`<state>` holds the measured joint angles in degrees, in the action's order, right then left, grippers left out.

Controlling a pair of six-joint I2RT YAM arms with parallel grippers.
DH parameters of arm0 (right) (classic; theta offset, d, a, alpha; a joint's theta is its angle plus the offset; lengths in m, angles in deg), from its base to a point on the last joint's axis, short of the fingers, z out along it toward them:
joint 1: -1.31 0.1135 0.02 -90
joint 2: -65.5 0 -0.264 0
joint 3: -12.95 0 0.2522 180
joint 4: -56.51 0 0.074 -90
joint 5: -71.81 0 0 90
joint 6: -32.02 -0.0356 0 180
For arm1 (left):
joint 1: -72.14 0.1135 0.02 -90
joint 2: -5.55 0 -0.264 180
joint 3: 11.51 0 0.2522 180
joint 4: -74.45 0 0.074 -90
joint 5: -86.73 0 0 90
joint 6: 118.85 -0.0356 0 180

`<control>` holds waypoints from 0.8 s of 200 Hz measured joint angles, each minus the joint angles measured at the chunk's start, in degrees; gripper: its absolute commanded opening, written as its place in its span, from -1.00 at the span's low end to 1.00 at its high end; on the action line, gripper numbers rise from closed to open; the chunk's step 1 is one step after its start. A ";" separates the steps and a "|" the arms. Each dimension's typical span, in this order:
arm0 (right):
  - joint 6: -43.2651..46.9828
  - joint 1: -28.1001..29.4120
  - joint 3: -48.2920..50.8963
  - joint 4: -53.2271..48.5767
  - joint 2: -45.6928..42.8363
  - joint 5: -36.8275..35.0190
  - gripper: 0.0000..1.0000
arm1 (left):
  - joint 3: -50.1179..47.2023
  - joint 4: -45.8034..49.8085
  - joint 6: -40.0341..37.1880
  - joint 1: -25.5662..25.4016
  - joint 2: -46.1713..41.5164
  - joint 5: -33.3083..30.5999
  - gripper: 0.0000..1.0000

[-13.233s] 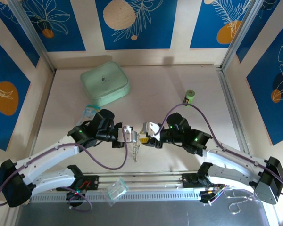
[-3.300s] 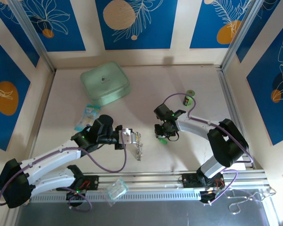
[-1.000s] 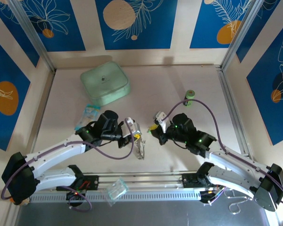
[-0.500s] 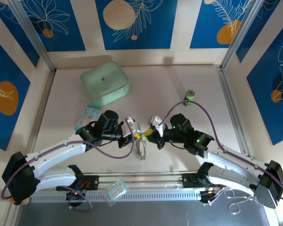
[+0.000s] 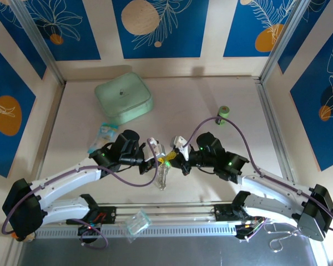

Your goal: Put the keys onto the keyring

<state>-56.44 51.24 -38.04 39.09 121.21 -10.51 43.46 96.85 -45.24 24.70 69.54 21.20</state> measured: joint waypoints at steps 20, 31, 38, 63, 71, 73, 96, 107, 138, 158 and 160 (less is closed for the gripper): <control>0.00 0.11 -0.22 0.22 0.48 -0.39 -1.00 | -0.02 0.00 -0.02 0.00 0.00 0.15 -1.00; 0.00 0.11 -0.28 0.24 0.68 -0.66 -1.00 | 0.00 0.00 -0.13 0.00 0.00 0.22 -1.00; 0.00 0.17 -0.31 0.22 0.81 -0.92 -1.00 | 0.00 0.00 -0.15 0.00 0.00 0.35 -1.00; 0.00 0.50 -0.92 -0.13 1.53 -1.81 -1.00 | 0.00 0.00 -0.15 0.00 0.00 0.37 -1.00; 0.00 0.61 -1.14 -0.22 1.77 -2.14 -1.00 | 0.00 0.00 -0.15 0.00 0.00 0.35 -1.00; 0.00 0.66 -1.20 -0.26 1.79 -2.29 -1.00 | 0.00 0.00 -0.15 0.00 0.00 0.35 -1.00; 0.00 0.98 -1.29 -0.42 1.90 -3.78 -1.00 | 0.00 0.00 -0.15 0.00 0.00 0.31 -1.00; -0.02 1.14 -1.31 -0.57 1.90 -4.59 -1.00 | 0.00 0.00 -0.15 0.02 0.00 0.28 -1.00; 0.13 1.73 -2.05 -1.99 1.90 -7.74 -1.00 | 0.00 -0.04 -0.15 0.07 -0.02 -0.37 -1.00; 0.20 2.27 -2.23 -2.40 1.90 -9.77 -1.00 | -0.02 -0.07 -0.17 0.07 -0.04 -0.59 -1.00; 0.17 2.34 -2.23 -2.45 1.90 -9.97 -1.00 | 0.00 -0.07 -0.17 0.07 -0.04 -0.59 -1.00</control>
<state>-56.26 53.58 -40.27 36.64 123.11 -20.47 43.46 96.79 -45.41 24.77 69.49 20.61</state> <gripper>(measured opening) 0.054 0.043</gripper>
